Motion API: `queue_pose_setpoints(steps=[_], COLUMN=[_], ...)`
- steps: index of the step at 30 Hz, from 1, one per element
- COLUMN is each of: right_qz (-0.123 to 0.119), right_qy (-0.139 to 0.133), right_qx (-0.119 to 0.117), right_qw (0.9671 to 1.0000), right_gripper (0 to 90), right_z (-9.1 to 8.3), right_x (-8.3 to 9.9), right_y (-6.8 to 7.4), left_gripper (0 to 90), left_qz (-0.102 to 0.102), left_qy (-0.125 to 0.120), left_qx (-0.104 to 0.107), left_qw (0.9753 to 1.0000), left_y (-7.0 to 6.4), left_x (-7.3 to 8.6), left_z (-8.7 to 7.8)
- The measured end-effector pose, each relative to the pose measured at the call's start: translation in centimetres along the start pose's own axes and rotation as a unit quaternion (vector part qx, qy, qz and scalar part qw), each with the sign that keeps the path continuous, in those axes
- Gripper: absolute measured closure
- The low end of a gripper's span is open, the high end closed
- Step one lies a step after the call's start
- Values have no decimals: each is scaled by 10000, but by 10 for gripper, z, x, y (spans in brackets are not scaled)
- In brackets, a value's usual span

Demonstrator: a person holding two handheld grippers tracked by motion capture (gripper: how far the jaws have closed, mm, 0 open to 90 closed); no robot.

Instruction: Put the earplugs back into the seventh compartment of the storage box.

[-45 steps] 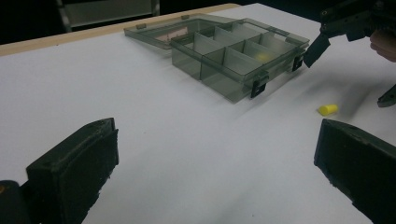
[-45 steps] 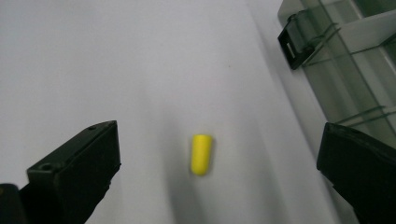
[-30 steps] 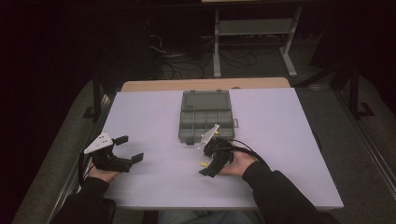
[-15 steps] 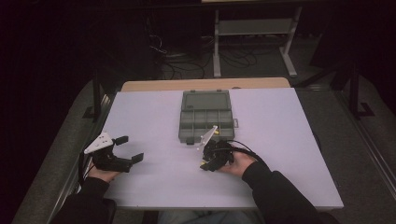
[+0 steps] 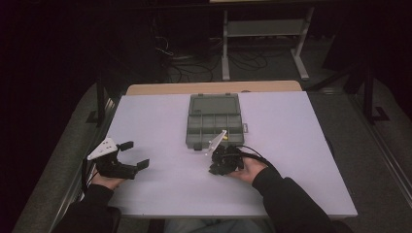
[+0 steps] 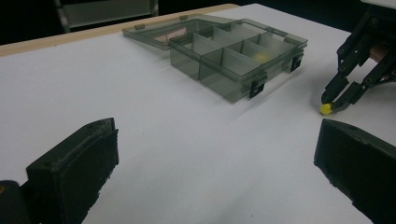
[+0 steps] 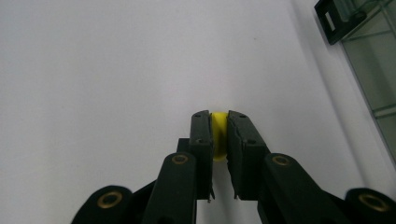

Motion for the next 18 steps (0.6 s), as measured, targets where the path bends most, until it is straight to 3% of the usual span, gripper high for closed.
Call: queue_pose_setpoints(steps=[18], right_qz=[-33], right_qy=[-315], right_qx=[105], right_qw=[9994], right_gripper=[792], right_z=[-29], right_x=[-9], right_y=[-2], left_gripper=[0], left_qz=[0], left_qy=[14], left_qx=[-13], left_qw=[10000], left_y=[0], left_x=[0], left_z=[0])
Point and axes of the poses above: each handheld gripper's, and its own axes: z roughly forward along the jaws, x roughly out of its underside, y roughly to its left, the point moved 7 cm from there along z, roughly forward along the jaws, and after that the axes turned 15 degrees about -x, right-handed, at the moved point
